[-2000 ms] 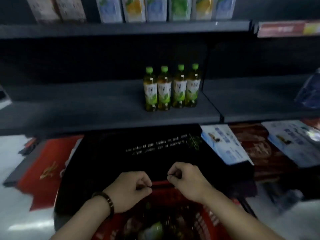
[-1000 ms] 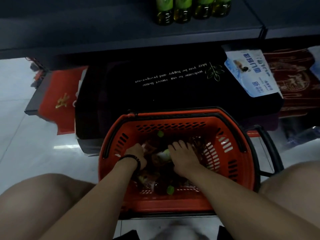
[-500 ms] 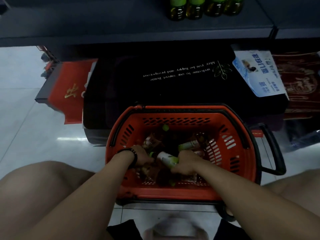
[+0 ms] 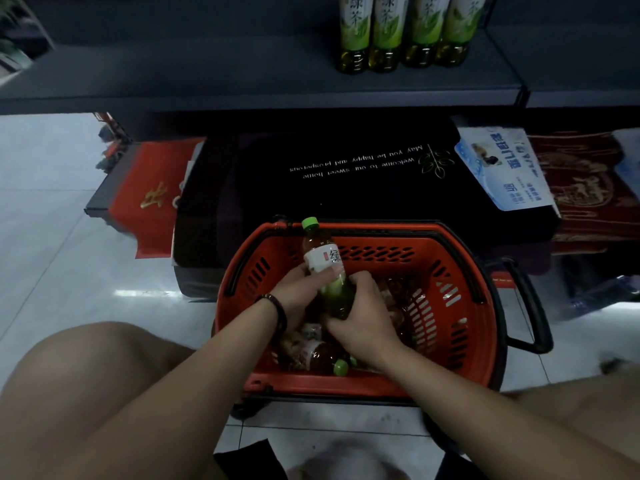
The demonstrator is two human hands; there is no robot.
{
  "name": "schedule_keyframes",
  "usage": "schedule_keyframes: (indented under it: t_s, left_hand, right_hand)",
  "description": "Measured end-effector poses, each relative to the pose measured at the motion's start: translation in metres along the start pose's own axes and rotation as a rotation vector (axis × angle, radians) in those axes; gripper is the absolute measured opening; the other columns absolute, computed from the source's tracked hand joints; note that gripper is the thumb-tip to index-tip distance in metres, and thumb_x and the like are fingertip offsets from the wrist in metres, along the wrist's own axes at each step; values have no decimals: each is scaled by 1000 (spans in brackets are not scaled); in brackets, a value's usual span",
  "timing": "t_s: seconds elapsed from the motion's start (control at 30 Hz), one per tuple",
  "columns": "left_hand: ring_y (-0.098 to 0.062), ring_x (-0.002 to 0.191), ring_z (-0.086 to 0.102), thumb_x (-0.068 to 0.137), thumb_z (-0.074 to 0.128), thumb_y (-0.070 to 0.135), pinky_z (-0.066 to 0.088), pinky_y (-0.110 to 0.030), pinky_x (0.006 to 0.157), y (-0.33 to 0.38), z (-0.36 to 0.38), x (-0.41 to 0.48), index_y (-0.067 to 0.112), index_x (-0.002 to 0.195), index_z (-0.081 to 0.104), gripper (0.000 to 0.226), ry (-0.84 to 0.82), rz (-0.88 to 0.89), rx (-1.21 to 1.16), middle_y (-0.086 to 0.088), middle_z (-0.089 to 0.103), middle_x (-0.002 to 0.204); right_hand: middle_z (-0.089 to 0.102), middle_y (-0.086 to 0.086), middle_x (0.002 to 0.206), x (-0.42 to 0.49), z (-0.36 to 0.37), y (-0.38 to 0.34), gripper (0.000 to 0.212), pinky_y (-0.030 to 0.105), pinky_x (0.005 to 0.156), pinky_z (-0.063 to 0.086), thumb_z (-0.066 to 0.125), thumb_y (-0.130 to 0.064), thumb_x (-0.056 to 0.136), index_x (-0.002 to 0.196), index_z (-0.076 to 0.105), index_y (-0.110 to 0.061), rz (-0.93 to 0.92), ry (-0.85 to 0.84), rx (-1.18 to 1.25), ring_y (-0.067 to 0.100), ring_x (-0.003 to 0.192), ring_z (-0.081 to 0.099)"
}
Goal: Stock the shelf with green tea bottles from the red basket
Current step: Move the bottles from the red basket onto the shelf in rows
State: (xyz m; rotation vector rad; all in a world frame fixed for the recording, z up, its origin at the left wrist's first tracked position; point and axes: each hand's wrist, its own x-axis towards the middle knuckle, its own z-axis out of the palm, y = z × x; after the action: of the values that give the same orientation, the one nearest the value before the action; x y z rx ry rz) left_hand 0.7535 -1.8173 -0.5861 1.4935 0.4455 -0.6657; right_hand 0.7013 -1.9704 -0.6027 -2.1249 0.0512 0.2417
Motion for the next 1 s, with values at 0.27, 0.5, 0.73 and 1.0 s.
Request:
schedule_keyframes:
  t_s: [0.27, 0.5, 0.73, 1.0]
  left_hand:
    - [-36, 106, 77, 86, 74, 29, 60, -60, 97, -3, -22, 16, 22, 134, 61, 50, 93, 46, -33, -14, 78, 118]
    - [-34, 104, 77, 77, 73, 36, 61, -60, 92, -20, -28, 33, 29, 128, 64, 52, 156, 18, -72, -10, 78, 118]
    - [-33, 105, 76, 83, 70, 36, 60, -59, 94, -31, -32, 43, 29, 129, 62, 48, 158, -19, -35, -9, 77, 119]
    - [-33, 110, 71, 96, 65, 21, 59, -58, 97, -28, -19, 46, 31, 125, 61, 31, 153, -34, -11, -8, 73, 122]
  right_hand:
    - [75, 10, 82, 46, -49, 70, 15, 36, 62, 57, 69, -23, 93, 92, 77, -9, 579, 73, 180, 28, 77, 73]
    - [76, 14, 120, 59, 2, 165, 63, 61, 99, 57, 78, -40, 68, 127, 69, -18, 965, -230, 344, 38, 113, 73]
    - [73, 15, 109, 81, 28, 145, 46, 38, 66, 62, 71, -34, 94, 136, 62, -16, 1108, -218, 483, 31, 90, 72]
    - [67, 15, 112, 85, 19, 133, 31, 45, 89, 57, 71, -29, 100, 123, 61, -13, 1151, -247, 571, 33, 104, 66]
